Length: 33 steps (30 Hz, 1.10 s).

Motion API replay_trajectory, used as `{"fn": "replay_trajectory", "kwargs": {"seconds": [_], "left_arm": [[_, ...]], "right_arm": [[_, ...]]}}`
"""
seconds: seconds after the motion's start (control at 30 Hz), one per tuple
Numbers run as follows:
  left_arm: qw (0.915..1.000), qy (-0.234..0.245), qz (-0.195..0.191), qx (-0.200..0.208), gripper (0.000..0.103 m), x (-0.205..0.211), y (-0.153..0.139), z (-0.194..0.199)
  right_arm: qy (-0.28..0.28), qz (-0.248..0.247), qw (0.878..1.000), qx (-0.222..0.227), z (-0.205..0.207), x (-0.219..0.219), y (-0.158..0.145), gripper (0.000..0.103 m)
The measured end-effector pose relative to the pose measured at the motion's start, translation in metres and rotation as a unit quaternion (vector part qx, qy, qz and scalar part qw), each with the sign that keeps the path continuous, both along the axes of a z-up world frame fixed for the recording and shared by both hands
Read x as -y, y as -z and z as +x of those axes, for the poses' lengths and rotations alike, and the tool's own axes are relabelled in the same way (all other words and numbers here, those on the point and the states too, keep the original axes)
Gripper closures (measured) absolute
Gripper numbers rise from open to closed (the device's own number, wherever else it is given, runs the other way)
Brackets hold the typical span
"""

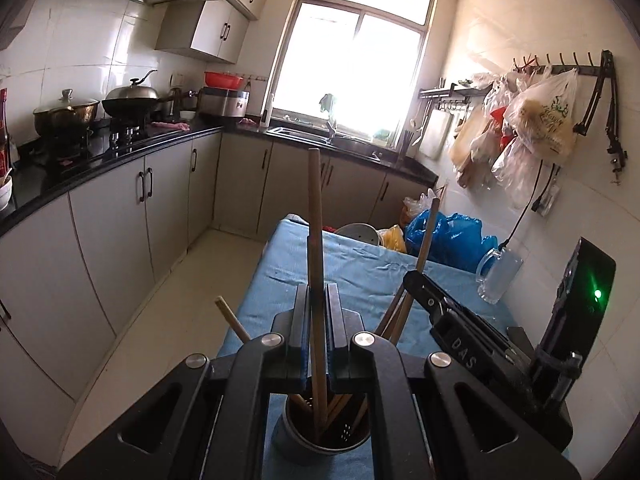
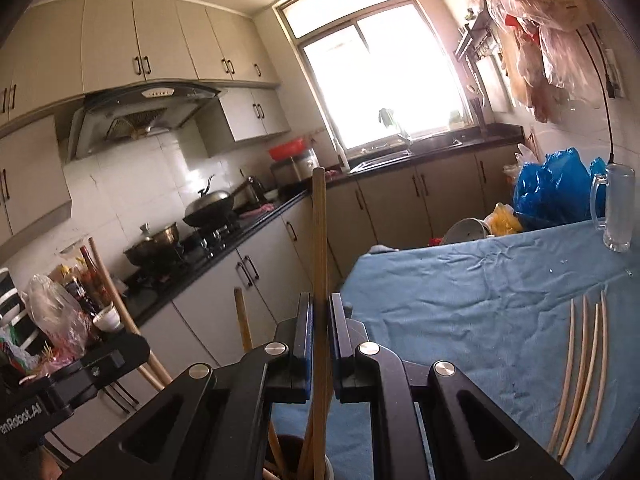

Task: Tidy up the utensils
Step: 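Lower both chopsticks into the black cup and open both grippers, then move both open grippers back over the remaining chopsticks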

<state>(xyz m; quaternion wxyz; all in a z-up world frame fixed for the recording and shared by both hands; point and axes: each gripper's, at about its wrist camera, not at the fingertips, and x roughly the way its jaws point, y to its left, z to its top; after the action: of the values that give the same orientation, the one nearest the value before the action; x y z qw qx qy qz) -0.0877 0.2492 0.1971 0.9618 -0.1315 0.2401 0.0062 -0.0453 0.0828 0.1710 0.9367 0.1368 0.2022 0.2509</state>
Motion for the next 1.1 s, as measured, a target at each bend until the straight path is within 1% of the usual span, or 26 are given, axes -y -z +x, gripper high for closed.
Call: {"fn": "replay_trajectory", "kwargs": {"seconds": [0.1, 0.13, 0.2, 0.23, 0.27, 0.33, 0.4, 0.43, 0.47, 0.57, 0.7, 0.77, 0.83, 0.9, 0.97, 1.1], "left_arm": [[1.0, -0.002, 0.002, -0.001, 0.097, 0.003, 0.0, -0.002], [1.0, -0.004, 0.002, 0.0, 0.097, 0.004, -0.001, -0.003], [1.0, -0.007, 0.002, 0.002, 0.097, 0.004, -0.002, -0.007], [1.0, -0.008, 0.003, 0.003, 0.097, 0.003, -0.003, -0.01], [0.9999, -0.009, 0.003, 0.005, 0.096, 0.003, -0.005, -0.014], [0.9999, -0.012, 0.005, 0.009, 0.095, 0.004, -0.008, -0.02], [0.9997, -0.016, 0.009, 0.013, 0.088, 0.005, -0.011, -0.028], [0.9996, -0.019, 0.011, 0.016, 0.078, 0.006, -0.013, -0.034], [0.9995, -0.022, 0.011, 0.02, 0.072, 0.006, -0.013, -0.04], [0.9993, -0.025, 0.011, 0.027, 0.071, 0.011, -0.013, -0.054], [0.9996, -0.017, 0.007, 0.023, 0.067, 0.026, -0.007, -0.071], [0.9997, -0.01, 0.01, 0.022, 0.065, 0.037, -0.003, -0.077], [0.9996, -0.003, 0.022, 0.019, 0.064, 0.05, 0.001, -0.081], [0.9987, 0.004, 0.05, 0.014, 0.062, 0.071, 0.007, -0.084], [0.9972, 0.01, 0.074, 0.008, 0.057, 0.088, 0.013, -0.086], [0.9952, 0.027, 0.093, -0.008, 0.051, 0.113, 0.024, -0.086]], "right_arm": [[-0.009, -0.019, 1.0, 0.003, -0.005, -0.003, 0.002, 0.094], [-0.01, -0.021, 1.0, 0.005, -0.007, -0.003, 0.002, 0.093], [-0.015, -0.028, 0.999, 0.01, -0.011, -0.003, 0.001, 0.083], [-0.016, -0.03, 0.999, 0.014, -0.014, -0.003, -0.001, 0.076], [-0.016, -0.03, 0.999, 0.018, -0.017, -0.002, -0.002, 0.071], [-0.014, -0.029, 0.999, 0.026, -0.023, 0.002, -0.006, 0.068], [-0.009, -0.03, 0.999, 0.032, -0.03, 0.01, -0.01, 0.065], [-0.006, -0.03, 0.999, 0.034, -0.033, 0.015, -0.011, 0.061], [0.001, -0.03, 0.999, 0.035, -0.037, 0.02, -0.012, 0.057], [0.02, -0.03, 0.999, 0.034, -0.046, 0.038, -0.012, 0.05], [0.039, -0.034, 0.998, 0.02, -0.058, 0.064, -0.005, 0.049], [0.05, -0.035, 0.998, 0.013, -0.066, 0.077, 0.001, 0.045], [0.064, -0.033, 0.997, 0.004, -0.074, 0.091, 0.007, 0.042], [0.078, -0.035, 0.996, -0.005, -0.082, 0.105, 0.014, 0.04], [0.092, -0.04, 0.995, -0.01, -0.088, 0.116, 0.02, 0.039], [0.118, -0.044, 0.992, -0.026, -0.098, 0.144, 0.031, 0.037]]}}
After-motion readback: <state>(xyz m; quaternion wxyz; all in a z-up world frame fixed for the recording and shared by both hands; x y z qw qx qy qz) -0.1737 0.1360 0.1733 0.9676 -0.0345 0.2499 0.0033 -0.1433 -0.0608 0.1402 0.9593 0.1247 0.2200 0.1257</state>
